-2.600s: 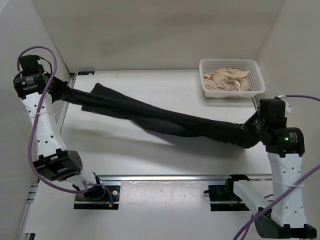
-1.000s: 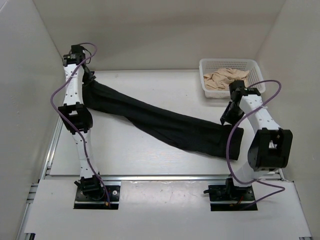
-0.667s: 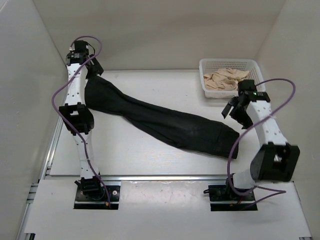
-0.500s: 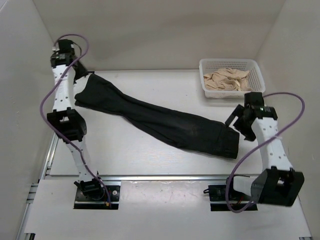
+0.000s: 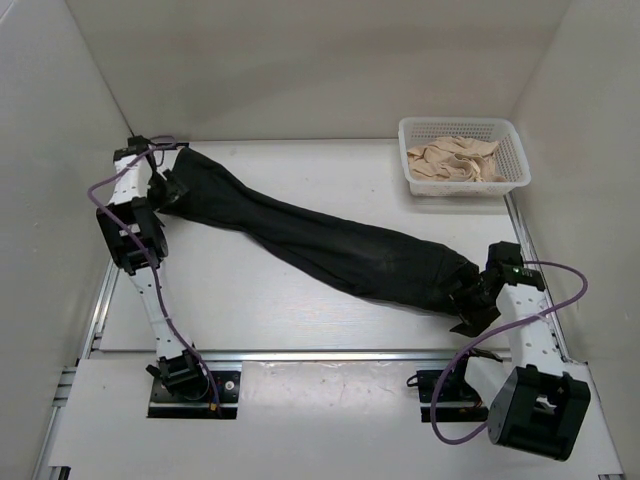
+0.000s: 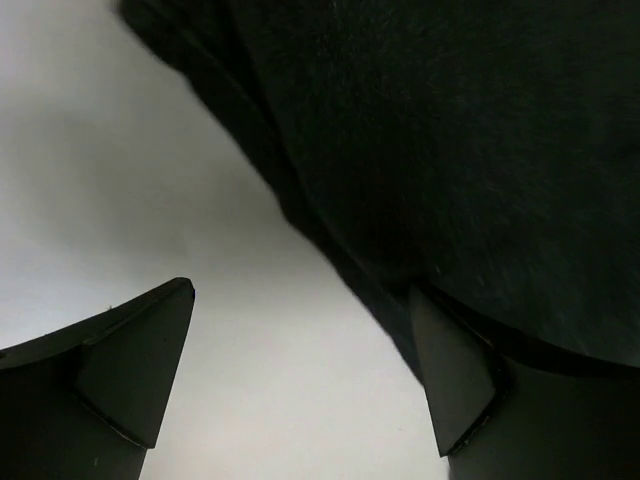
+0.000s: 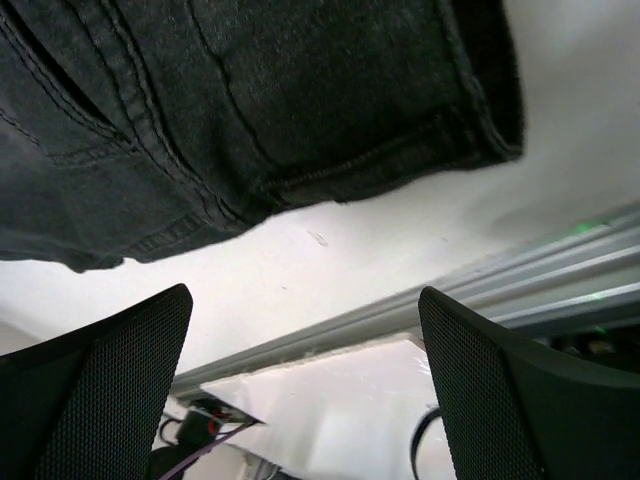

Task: Fold and stack the trousers
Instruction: Fold the trousers

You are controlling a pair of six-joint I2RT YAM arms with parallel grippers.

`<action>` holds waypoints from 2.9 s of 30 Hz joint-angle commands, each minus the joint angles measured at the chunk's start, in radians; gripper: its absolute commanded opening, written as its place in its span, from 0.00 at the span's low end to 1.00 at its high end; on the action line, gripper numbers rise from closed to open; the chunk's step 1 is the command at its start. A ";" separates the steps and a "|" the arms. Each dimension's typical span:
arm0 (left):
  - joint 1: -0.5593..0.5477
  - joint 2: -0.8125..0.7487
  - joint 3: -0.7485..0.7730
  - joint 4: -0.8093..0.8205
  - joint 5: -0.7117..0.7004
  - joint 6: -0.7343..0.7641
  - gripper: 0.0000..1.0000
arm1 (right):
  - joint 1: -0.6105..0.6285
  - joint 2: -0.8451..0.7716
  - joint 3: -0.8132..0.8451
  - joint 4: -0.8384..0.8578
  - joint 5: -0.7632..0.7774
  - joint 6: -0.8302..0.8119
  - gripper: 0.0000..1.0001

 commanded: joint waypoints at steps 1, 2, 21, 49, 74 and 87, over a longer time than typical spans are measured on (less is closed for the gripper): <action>-0.004 -0.002 0.091 0.004 0.053 -0.028 1.00 | -0.019 0.004 -0.035 0.141 -0.090 0.060 0.99; -0.004 0.021 0.101 0.004 0.053 -0.028 1.00 | -0.019 0.032 -0.044 0.167 -0.090 0.071 0.99; -0.004 0.127 0.153 0.032 0.043 -0.071 0.10 | -0.039 0.309 0.052 0.386 0.168 0.048 0.01; 0.044 -0.127 -0.032 0.001 0.135 -0.057 0.28 | -0.155 0.346 0.353 0.188 0.298 -0.095 0.17; 0.033 -0.288 -0.384 0.090 0.246 -0.074 1.00 | -0.155 0.326 0.313 0.224 0.232 -0.095 0.04; -0.004 -0.231 -0.332 0.099 0.235 -0.106 0.10 | -0.155 0.326 0.304 0.224 0.214 -0.095 0.04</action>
